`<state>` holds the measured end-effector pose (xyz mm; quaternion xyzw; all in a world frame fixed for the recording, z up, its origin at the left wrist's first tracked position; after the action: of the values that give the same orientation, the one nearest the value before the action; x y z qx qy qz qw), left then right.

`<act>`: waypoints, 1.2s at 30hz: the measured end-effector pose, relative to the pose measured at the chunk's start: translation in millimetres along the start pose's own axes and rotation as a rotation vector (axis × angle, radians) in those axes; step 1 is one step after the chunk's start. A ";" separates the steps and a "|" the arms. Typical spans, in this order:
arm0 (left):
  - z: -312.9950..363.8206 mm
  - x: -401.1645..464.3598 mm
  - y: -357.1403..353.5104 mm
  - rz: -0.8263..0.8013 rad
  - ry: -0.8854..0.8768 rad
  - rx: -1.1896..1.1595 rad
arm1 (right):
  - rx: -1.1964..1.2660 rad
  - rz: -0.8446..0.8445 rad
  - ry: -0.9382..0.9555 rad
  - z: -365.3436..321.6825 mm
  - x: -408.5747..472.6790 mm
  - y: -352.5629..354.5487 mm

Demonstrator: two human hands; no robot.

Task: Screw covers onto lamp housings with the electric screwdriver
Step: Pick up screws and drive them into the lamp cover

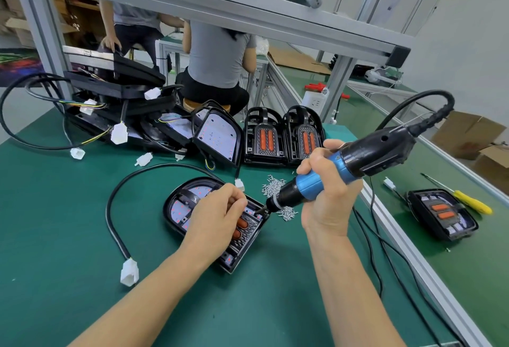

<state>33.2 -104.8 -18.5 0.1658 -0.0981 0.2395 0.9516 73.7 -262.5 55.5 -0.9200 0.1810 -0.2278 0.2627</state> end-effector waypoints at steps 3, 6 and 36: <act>-0.5 0.3 -1.2 0.003 -0.012 0.018 | -0.028 -0.035 0.024 0.1 -0.5 -3.2; -2.6 1.2 -1.4 0.003 -0.007 0.030 | -0.051 -0.057 0.024 0.8 -1.8 -5.4; 28.6 81.5 -88.0 -0.470 -0.065 0.605 | 0.099 0.232 0.055 -33.8 29.1 57.7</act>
<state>143.6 -153.8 6.0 0.4645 -0.0123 0.0274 0.8851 68.2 -335.2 57.9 -0.8722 0.2817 -0.2298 0.3272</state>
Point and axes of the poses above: each hand's wrist, its own x-axis towards the middle knuckle, its own y-axis out of the back of the hand, z = x × y, the point moved 4 cm from there along x, towards the middle knuckle, and after that the axes turned 15 degrees about z, right-handed, at the moved point
